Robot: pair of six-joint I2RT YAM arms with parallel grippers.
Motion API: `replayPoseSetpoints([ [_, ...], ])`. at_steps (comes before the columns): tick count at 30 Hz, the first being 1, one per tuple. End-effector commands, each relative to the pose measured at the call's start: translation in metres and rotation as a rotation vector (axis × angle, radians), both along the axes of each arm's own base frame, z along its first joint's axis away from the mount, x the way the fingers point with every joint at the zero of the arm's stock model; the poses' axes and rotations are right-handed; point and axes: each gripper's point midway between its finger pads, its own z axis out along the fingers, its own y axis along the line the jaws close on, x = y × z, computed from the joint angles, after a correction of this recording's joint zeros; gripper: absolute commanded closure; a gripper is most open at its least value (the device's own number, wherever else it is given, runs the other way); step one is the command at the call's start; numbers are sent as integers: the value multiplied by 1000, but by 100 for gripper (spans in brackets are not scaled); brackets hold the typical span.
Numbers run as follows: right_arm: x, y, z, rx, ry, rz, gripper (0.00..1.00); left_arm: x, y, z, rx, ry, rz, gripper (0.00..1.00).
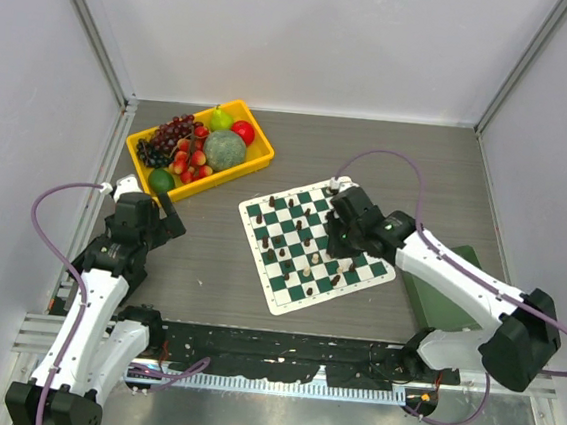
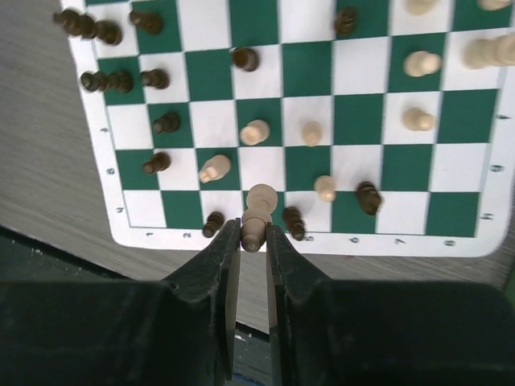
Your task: Set up the chess pieces on the board
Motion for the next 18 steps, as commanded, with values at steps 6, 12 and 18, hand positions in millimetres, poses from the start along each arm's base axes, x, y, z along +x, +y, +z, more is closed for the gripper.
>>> replayPoseSetpoints([
  [6, 34, -77, 10, -10, -55, -217, 86, 9, -3, 12, -17, -53, -8, 1],
  [12, 55, -111, -12, -44, -34, -327, 87, 9, -4, 12, -23, -55, -10, 1],
  [18, 81, -121, -35, -42, -22, -384, 87, 8, -2, 15, -12, -60, -7, 1],
])
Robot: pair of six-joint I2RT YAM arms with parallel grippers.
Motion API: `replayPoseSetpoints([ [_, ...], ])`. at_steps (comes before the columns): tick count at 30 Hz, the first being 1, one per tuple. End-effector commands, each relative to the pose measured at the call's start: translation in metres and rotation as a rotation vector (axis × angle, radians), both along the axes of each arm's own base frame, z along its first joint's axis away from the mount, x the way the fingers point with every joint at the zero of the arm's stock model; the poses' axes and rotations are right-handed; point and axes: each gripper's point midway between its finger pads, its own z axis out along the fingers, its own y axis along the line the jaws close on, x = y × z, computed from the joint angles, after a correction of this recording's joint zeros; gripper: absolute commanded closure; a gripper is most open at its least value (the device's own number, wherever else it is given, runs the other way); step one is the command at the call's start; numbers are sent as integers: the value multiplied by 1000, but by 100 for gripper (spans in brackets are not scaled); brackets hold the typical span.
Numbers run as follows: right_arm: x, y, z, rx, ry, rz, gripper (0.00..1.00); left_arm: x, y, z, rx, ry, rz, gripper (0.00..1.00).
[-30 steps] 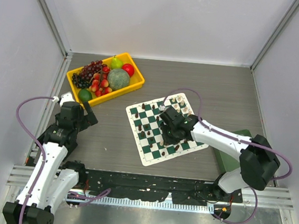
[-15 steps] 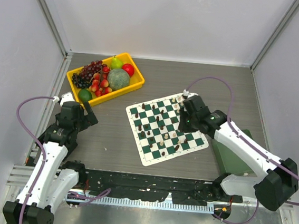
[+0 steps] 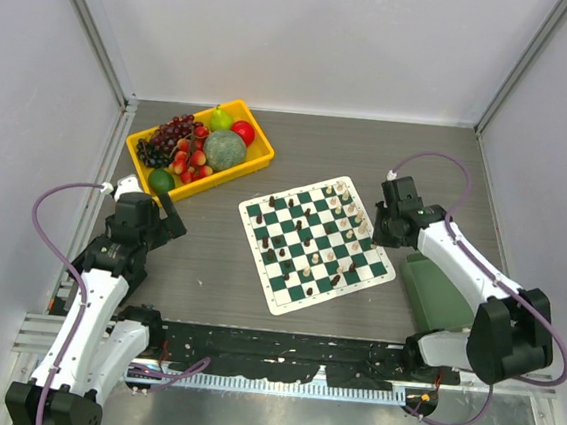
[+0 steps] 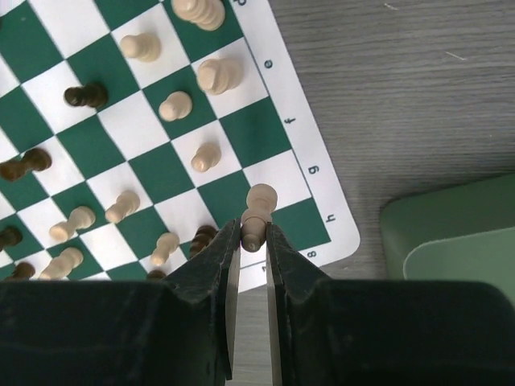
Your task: Set up the chess pieces on the board
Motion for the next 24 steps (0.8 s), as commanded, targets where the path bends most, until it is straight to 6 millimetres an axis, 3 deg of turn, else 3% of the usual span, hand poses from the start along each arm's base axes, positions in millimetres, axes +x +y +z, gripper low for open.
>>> replayPoseSetpoints([
  [1, 29, 1, -8, 23, -49, -11, 87, 9, 1, 15, 0, -60, 5, 1],
  [8, 55, 0, -24, 21, -45, -45, 87, 9, 2, 15, 5, -57, 5, 1],
  [15, 56, 0, -36, 19, -23, -41, 87, 7, 4, 13, 11, -50, 13, 1],
  [24, 60, 2, -29, 26, -48, -36, 86, 9, 4, 13, 12, -47, 14, 1],
])
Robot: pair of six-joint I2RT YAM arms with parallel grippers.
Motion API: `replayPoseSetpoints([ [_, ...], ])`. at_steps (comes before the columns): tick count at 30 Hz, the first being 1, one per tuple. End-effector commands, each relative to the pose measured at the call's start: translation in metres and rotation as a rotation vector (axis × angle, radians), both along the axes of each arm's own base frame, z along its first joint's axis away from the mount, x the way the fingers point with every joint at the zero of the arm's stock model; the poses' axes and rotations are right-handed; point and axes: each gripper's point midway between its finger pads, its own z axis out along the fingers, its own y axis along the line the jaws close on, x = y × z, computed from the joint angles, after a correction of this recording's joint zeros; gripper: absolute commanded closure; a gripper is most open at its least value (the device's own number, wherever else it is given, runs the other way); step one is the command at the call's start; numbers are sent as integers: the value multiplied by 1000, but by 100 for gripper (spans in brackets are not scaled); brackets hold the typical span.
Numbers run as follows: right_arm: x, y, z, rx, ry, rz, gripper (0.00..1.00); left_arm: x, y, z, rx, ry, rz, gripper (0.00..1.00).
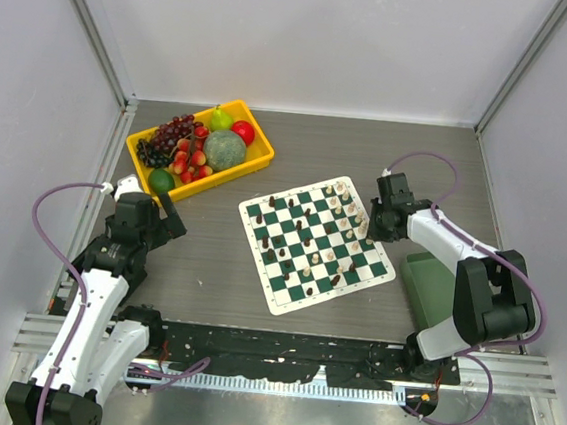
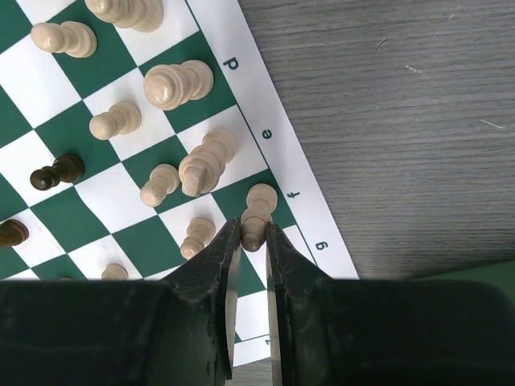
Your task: Set up the chess pieces on the board
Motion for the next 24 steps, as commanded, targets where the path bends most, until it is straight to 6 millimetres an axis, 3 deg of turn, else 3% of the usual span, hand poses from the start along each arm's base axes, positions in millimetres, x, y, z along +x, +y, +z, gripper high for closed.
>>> replayPoseSetpoints([
  [1, 20, 4, 16, 16, -73, 2, 86, 9, 3, 13, 7, -48, 15, 1],
  [10, 13, 8, 4, 34, -32, 22, 84, 8, 4, 7, 14, -34, 17, 1],
  [17, 13, 5, 7, 15, -29, 23, 79, 9, 4, 6, 14, -26, 15, 1],
  [19, 13, 6, 10, 17, -31, 29, 73, 8, 4, 6, 16, -24, 14, 1],
  [21, 14, 8, 18, 27, -45, 43, 60, 8, 4, 5, 14, -23, 13, 1],
  [24, 14, 7, 36, 28, -84, 54, 52, 9, 3, 6, 14, -25, 7, 1],
])
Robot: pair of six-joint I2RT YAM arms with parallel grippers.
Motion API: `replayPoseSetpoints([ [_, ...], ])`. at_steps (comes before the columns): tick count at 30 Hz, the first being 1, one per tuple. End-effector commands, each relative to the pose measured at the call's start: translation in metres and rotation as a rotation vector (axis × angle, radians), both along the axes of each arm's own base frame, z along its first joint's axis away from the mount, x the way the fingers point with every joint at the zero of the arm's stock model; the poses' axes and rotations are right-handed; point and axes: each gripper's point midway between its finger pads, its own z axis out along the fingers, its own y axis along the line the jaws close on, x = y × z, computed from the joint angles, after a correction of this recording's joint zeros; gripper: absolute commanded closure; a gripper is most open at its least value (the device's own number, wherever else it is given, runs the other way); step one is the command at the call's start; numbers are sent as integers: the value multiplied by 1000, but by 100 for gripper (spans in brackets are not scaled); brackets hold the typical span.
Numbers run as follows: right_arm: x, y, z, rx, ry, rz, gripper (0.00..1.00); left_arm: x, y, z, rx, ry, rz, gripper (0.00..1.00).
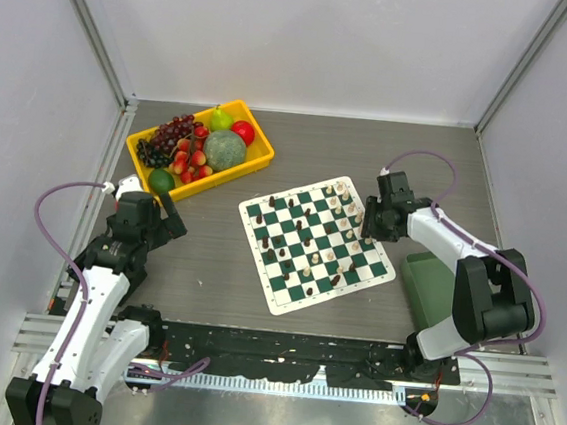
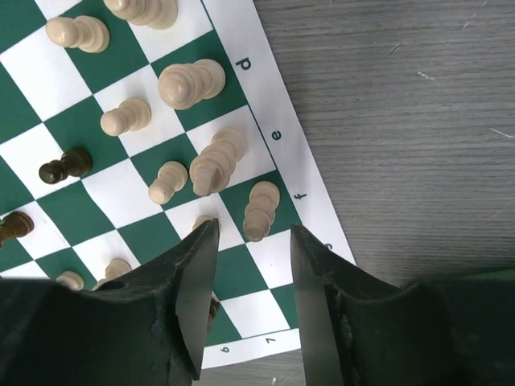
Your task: Set up the chess pieces on the board
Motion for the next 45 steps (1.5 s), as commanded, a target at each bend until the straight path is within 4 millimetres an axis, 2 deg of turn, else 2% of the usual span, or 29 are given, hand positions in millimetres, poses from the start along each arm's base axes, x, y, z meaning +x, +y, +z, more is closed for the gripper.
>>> replayPoseSetpoints([
  [1, 14, 3, 44, 22, -112, 27, 49, 9, 2, 9, 9, -43, 5, 1],
  [6, 4, 1, 60, 30, -131, 21, 47, 11, 0, 9, -1, -43, -3, 1],
  [11, -20, 3, 65, 62, -143, 13, 47, 10, 0, 8, -4, -43, -3, 1],
  [18, -51, 22, 47, 92, -83, 55, 50, 11, -4, 7, -22, -45, -7, 1],
  [25, -63, 43, 24, 78, -13, 113, 54, 11, -4, 9, -23, -48, -10, 1],
  [33, -70, 44, 10, 52, 35, 109, 60, 7, -2, 8, -18, -52, -1, 1],
  [45, -75, 43, -5, 15, 86, 117, 62, 10, -3, 10, -24, -57, -4, 1],
])
